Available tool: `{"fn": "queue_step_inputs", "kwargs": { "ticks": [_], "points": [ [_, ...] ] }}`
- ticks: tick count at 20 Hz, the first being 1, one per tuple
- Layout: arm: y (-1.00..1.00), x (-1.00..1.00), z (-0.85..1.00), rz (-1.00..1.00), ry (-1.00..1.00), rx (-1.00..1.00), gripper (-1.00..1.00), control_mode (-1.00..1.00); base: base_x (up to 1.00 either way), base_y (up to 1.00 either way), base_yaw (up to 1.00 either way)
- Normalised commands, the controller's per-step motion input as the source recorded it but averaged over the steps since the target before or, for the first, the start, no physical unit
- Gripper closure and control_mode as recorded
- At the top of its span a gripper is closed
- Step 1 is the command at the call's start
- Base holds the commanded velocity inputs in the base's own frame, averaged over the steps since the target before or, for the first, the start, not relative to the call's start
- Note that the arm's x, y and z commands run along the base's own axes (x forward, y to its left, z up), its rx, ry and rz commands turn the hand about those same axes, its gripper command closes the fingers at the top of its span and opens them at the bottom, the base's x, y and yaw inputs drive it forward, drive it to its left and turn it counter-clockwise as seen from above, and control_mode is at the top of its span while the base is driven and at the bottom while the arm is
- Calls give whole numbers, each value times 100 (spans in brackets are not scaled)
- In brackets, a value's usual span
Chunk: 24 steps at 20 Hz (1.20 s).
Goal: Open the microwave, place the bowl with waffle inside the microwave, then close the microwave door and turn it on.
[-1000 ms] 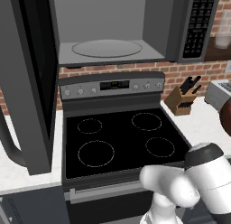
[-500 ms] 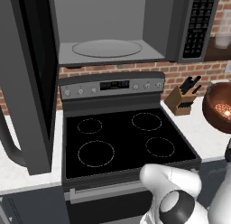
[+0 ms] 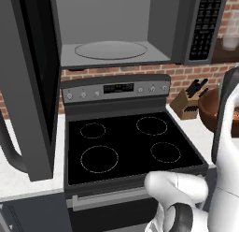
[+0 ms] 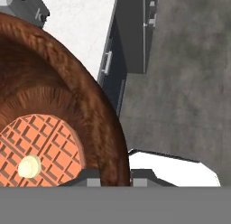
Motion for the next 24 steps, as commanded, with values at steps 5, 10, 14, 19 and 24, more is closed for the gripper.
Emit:
{"fn": "queue_step_inputs", "kwargs": {
  "ticks": [5,10,14,19,24],
  "points": [
    [48,-39,95,-1,3,0,100,-100,0,0,0],
    [90,-3,69,-6,-12,0,100,-100,0,0,0],
    [96,0,38,-4,-26,0,100,-100,0,0,0],
    [77,0,10,0,-32,5,100,-100,0,0,0],
    [53,9,5,0,-31,13,100,-100,0,0,0]
  ]
}}
